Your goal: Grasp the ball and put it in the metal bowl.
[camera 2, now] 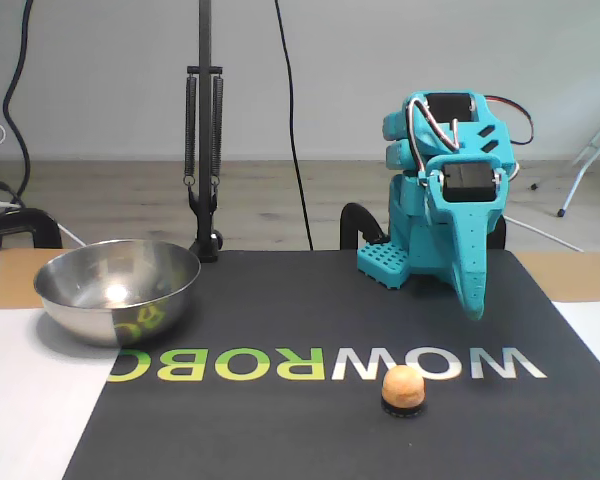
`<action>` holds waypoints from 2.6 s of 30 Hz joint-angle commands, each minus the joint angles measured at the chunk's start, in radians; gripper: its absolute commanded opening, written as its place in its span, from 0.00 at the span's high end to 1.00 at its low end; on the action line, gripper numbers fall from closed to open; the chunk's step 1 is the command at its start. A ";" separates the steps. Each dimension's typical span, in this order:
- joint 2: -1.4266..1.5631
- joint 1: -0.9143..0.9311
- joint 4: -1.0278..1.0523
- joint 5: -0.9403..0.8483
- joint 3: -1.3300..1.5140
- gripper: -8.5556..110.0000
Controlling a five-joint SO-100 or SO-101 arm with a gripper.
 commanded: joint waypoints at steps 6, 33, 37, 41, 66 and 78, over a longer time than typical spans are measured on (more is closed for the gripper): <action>0.061 -0.006 -0.003 -0.005 0.032 0.93; -0.960 0.055 0.414 -0.006 -1.039 0.93; -1.155 0.058 0.558 -0.006 -1.252 0.93; -1.308 0.058 0.647 -0.006 -1.390 0.93; -1.713 0.071 0.650 -0.245 -1.517 0.93; -1.713 0.095 0.650 -0.750 -1.511 0.93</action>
